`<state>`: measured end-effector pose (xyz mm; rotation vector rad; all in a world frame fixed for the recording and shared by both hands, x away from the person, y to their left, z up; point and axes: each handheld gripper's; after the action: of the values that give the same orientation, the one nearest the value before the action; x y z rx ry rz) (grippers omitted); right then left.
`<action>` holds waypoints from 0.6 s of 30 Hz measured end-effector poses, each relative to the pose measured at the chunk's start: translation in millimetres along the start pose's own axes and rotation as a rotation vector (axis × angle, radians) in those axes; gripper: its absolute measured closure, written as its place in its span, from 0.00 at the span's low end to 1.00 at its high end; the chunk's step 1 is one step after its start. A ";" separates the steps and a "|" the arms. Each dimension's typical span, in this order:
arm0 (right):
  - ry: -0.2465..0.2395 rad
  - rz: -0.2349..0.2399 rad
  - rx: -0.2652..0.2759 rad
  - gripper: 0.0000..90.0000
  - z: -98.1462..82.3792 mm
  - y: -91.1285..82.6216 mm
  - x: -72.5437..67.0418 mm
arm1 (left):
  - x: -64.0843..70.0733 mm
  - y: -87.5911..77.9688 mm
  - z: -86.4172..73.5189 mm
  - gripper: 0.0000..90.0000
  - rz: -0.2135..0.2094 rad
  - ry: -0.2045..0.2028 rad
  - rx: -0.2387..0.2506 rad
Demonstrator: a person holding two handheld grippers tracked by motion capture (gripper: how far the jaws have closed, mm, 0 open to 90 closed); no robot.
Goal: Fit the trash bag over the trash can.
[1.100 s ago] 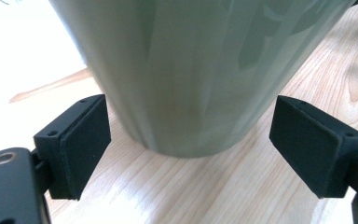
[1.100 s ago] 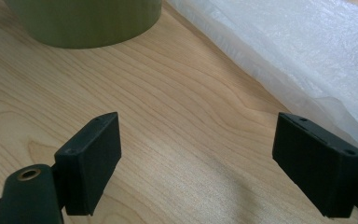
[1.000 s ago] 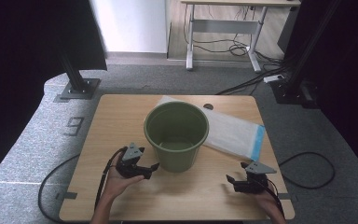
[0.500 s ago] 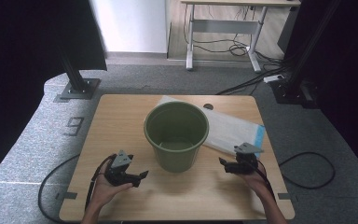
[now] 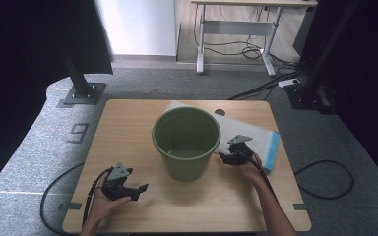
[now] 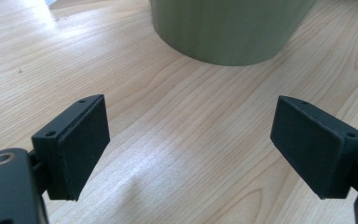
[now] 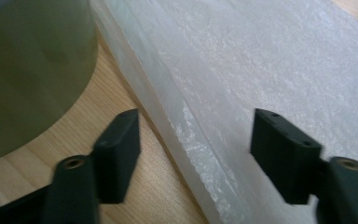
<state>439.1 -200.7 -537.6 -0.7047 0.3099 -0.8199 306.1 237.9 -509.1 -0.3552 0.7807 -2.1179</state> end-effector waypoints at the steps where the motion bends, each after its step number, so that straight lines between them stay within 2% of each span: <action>1: -0.004 -0.001 -0.013 0.48 -0.2 1.5 -0.2 | -1.4 0.1 -0.3 0.13 0.003 -0.002 -0.001; 4: 0.001 -0.008 -0.043 0.72 -2.2 3.6 0.0 | -4.2 0.5 -1.4 0.14 0.017 -0.005 -0.006; 6: 0.028 0.014 -0.039 0.83 -3.6 2.3 2.2 | -3.7 1.5 -1.8 0.14 0.031 0.005 -0.015; 8: 0.036 0.011 -0.041 0.96 -6.0 -0.2 3.8 | -2.8 3.0 -1.9 0.14 0.029 0.004 -0.020; 10: 0.048 0.010 -0.049 0.99 -8.5 -6.0 4.8 | -2.3 3.7 -2.0 0.15 0.032 0.006 -0.023; 12: 0.043 0.007 -0.019 0.99 -12.8 -18.0 4.0 | -1.4 4.3 -3.2 0.15 0.033 0.007 -0.026; 16: 0.060 0.022 0.025 0.99 -29.3 -47.8 1.4 | -4.4 4.7 -6.5 0.15 0.039 -0.020 -0.019; 17: 0.060 0.022 0.025 0.99 -29.3 -47.8 1.4 | -4.4 4.7 -6.5 0.16 0.039 -0.020 -0.019; 18: 0.071 0.029 0.056 0.99 -44.1 -65.2 -0.2 | -6.5 4.5 -6.5 0.16 0.038 -0.038 -0.010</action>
<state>380.1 -251.4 -525.6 -0.6185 0.3592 -0.8239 309.6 243.6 -516.9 -0.3813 0.7702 -2.0669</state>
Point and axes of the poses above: each handheld gripper's, and its own axes: y roughly forward along the jaws, z roughly out of its top, x roughly to its right, and after that the axes turned 7 degrees about z, right-handed
